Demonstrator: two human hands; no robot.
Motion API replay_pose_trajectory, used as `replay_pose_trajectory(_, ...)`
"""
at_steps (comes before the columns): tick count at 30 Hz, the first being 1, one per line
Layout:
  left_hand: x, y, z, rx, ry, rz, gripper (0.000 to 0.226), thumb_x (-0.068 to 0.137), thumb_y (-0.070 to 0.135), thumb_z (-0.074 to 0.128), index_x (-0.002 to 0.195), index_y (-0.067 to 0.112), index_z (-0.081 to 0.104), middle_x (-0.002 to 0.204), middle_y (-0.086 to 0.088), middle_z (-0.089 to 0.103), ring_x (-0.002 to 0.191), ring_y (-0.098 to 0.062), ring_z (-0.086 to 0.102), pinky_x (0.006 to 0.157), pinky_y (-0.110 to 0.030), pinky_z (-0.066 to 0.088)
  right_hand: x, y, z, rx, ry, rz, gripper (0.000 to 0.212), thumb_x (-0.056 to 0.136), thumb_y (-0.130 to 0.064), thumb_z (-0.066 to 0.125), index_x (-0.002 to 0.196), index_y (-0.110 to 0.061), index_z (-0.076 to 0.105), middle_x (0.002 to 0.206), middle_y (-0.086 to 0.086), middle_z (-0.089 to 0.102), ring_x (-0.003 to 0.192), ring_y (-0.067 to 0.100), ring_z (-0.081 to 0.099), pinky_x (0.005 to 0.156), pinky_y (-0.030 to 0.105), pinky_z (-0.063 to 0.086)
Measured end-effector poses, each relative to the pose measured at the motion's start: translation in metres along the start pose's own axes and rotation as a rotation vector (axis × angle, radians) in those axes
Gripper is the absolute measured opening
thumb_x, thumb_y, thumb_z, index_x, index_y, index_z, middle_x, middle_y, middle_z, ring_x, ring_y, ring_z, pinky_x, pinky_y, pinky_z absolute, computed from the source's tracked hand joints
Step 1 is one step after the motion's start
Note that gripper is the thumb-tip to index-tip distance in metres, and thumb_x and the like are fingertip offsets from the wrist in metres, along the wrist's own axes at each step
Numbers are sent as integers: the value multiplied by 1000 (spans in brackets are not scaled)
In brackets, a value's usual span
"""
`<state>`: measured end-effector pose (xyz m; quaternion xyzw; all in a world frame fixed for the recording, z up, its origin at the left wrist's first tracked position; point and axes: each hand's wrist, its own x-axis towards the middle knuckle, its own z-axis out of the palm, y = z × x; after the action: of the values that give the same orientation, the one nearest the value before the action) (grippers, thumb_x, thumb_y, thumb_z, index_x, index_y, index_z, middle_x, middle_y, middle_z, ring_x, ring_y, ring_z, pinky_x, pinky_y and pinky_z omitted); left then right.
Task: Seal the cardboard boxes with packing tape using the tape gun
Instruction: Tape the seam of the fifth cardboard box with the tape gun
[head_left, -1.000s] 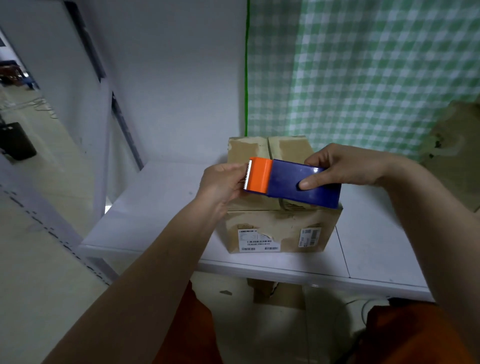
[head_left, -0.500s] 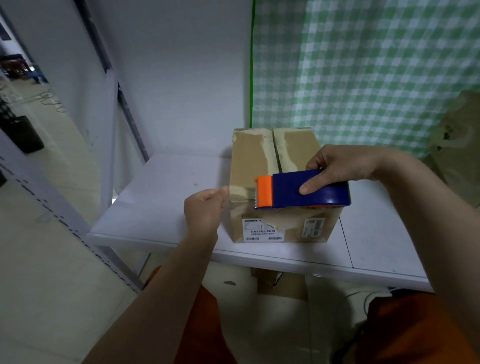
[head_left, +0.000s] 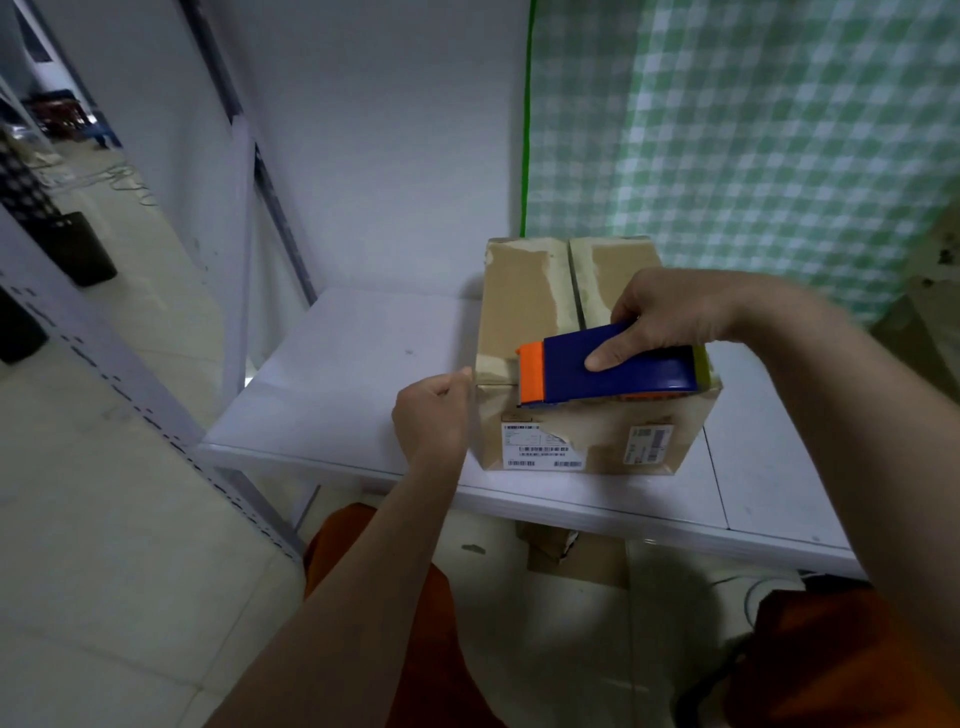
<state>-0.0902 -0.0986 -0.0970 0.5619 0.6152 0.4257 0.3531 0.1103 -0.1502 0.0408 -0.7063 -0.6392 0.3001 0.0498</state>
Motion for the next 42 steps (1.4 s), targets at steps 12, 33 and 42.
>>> replay_pose_trajectory(12,4,-16,-7,-67,17,263,16,93,13,60,102,9,71,94,2,67,88,-15,64,79,-16,48,-1,-4,1,-46,-14,1,33,74,-48,72,79,-16,67,79,1,69,74,15,66,65,25,52)
replay_pose_trajectory(33,19,-17,-4,131,-121,685,15,83,17,73,97,11,76,86,-1,55,86,-14,49,71,-12,38,-3,-9,2,-92,-32,7,37,73,-49,71,83,-13,68,82,3,70,80,19,67,74,32,53)
replay_pose_trajectory(42,26,-32,9,451,-49,1033,34,90,31,49,112,18,71,116,1,69,121,-29,53,101,-50,38,0,-11,8,-55,45,45,51,73,-60,66,82,-10,71,77,3,70,74,17,65,69,29,49)
